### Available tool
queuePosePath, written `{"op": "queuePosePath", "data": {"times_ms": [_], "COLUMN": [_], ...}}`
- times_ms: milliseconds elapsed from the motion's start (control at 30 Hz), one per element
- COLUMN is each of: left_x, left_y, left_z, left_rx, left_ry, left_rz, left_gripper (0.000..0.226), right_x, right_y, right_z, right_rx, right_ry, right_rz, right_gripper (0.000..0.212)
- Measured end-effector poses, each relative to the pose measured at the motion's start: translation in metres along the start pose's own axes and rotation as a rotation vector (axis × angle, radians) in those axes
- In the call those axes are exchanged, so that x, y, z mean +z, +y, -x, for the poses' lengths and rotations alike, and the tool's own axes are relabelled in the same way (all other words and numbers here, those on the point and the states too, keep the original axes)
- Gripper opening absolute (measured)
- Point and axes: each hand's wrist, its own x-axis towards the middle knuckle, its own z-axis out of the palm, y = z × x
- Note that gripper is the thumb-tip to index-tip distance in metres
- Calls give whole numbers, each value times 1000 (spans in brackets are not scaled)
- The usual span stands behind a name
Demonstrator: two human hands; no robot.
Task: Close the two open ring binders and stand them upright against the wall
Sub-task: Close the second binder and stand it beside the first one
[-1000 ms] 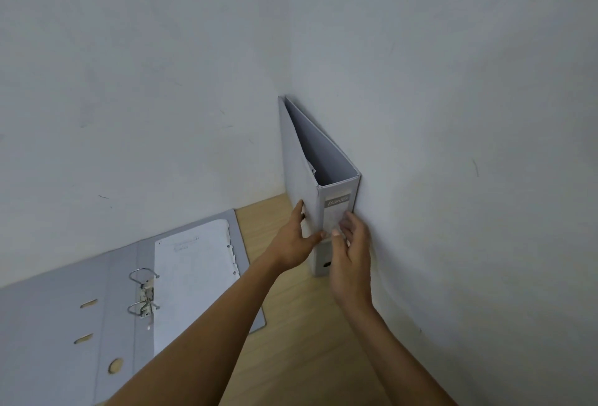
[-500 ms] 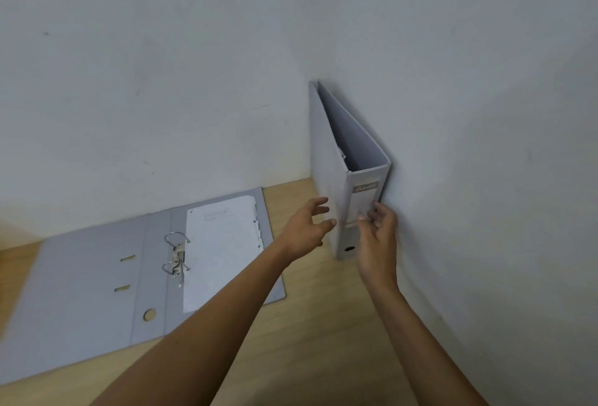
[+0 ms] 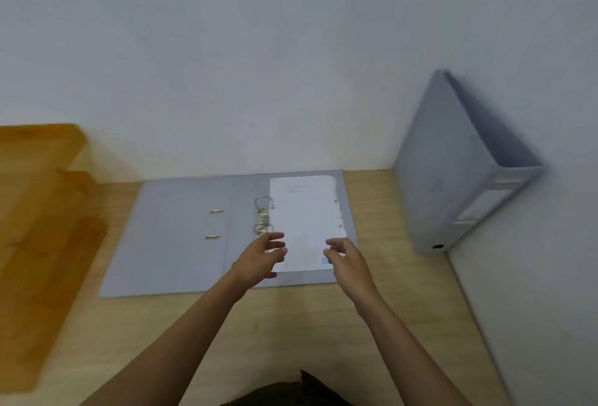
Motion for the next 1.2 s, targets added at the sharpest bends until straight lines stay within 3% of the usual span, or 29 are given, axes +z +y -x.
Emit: {"op": "queuePosePath", "data": {"times_ms": [200, 367, 467, 633, 700, 800, 933, 1000, 1100, 1200], "left_x": [-94, -147, -149, -120, -117, -144, -193, -202, -207, -215], "left_y": [-103, -161, -172, -191, -195, -200, -224, -225, -216, -208], "left_z": [27, 9, -3, 21, 29, 34, 40, 43, 43, 51], "left_rx": [-121, -129, -139, -73, -19, -30, -303, -357, -398, -342], "left_ry": [193, 97, 16, 79, 110, 216, 452, 547, 640, 618], "left_rz": [-218, -743, -888, -990, -942, -642, -361, -253, -155, -27], "left_gripper": [55, 69, 69, 67, 66, 69, 88, 90, 88, 72], "right_x": [105, 169, 181, 203, 215, 232, 241, 243, 242, 242], "right_y": [6, 6, -3, -18, -13, 0, 16, 21, 20, 13], "right_z": [2, 0, -13, -21, -20, -14, -5, -1, 3, 8], "right_rx": [21, -7, -16, -67, -88, -81, -68, -62, -28, -5], "right_ry": [-238, -468, -469, -490, -516, -553, -541, -552, -576, -622], "right_rz": [198, 471, 625, 704, 723, 764, 798, 810, 798, 790], "right_gripper": [35, 46, 50, 56, 59, 66, 68, 68, 68, 65]}}
